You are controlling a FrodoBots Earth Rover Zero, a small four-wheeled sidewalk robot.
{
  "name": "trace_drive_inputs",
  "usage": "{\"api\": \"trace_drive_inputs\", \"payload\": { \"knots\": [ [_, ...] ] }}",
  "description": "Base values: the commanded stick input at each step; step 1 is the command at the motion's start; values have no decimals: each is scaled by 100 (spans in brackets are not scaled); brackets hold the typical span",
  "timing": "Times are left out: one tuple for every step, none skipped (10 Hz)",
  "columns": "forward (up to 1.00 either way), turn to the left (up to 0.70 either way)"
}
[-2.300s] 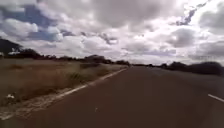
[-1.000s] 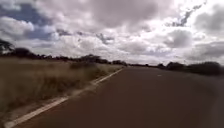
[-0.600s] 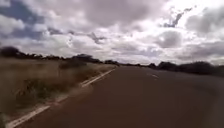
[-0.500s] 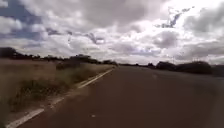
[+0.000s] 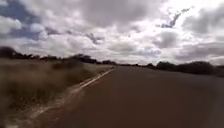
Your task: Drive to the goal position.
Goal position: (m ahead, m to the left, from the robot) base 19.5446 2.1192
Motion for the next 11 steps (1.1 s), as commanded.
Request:
{"api": "trace_drive_inputs", "payload": {
  "knots": [
    [85, 0],
    [85, 0],
    [85, 0],
    [85, 0],
    [85, 0],
    [85, 0],
    [85, 0],
    [85, -1],
    [85, -7],
    [85, -33],
    [85, -33]
  ]
}}
